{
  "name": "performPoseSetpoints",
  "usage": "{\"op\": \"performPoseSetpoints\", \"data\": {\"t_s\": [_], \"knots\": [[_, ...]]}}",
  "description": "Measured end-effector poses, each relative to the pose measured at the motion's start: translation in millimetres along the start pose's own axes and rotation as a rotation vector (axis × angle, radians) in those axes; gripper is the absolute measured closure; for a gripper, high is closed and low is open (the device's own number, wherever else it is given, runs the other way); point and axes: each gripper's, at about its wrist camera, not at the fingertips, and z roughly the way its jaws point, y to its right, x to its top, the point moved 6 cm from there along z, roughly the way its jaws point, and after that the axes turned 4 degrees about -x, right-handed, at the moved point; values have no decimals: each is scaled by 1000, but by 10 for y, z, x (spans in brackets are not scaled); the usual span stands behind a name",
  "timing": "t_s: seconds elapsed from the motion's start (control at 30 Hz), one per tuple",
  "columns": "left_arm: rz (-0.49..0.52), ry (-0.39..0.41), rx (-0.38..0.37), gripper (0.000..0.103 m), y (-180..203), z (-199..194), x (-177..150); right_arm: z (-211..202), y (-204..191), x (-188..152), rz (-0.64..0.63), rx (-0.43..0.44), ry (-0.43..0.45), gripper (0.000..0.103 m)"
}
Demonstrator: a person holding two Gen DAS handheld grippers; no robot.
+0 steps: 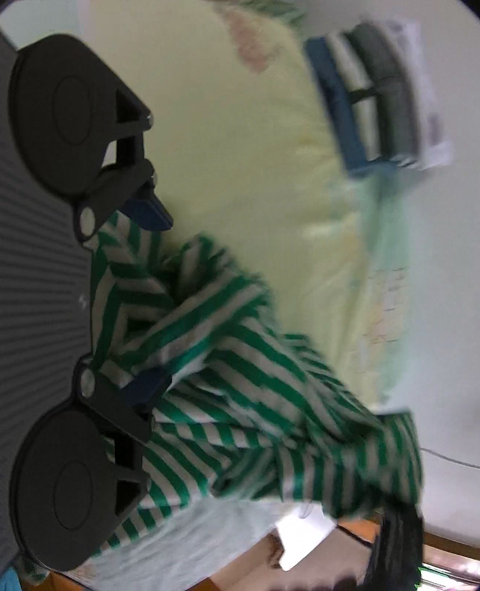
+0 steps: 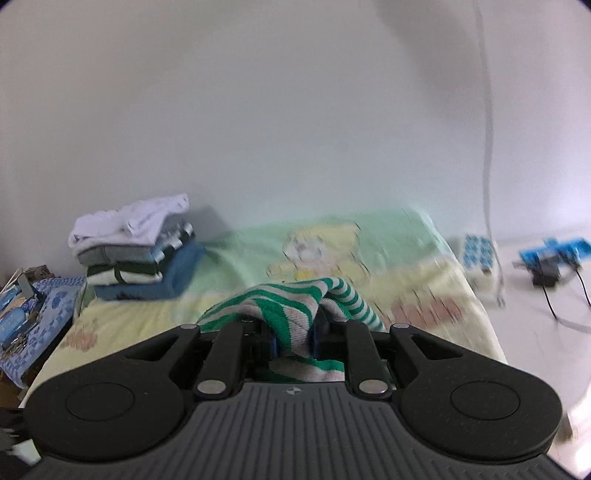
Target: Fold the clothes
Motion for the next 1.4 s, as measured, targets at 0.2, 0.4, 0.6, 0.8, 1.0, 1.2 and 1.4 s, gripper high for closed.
{"op": "performPoseSetpoints", "data": {"t_s": [0.2,0.4,0.6,0.8,1.0,1.2,1.4], "knots": [[100,-19,-74,59,151,150,10,-306,303,-455,-11,-65,-167,86],[120,-27,-162,80,56,81,56,-362,346,-963,-164,-206,-453,76],[172,-32,-194,81,92,77,32,-581,107,-192,-181,-273,-194,45],[198,-15,-167,84,190,-2,-12,-196,-416,265,-145,-48,-72,35],[163,15,-100,84,281,-131,-28,781,-832,-113,-346,-11,-268,33],[108,35,-46,84,328,-199,-76,1389,-738,-599,-466,3,-421,47],[53,29,-1,84,321,-135,-46,1313,-657,-575,-389,83,-467,96]]}}
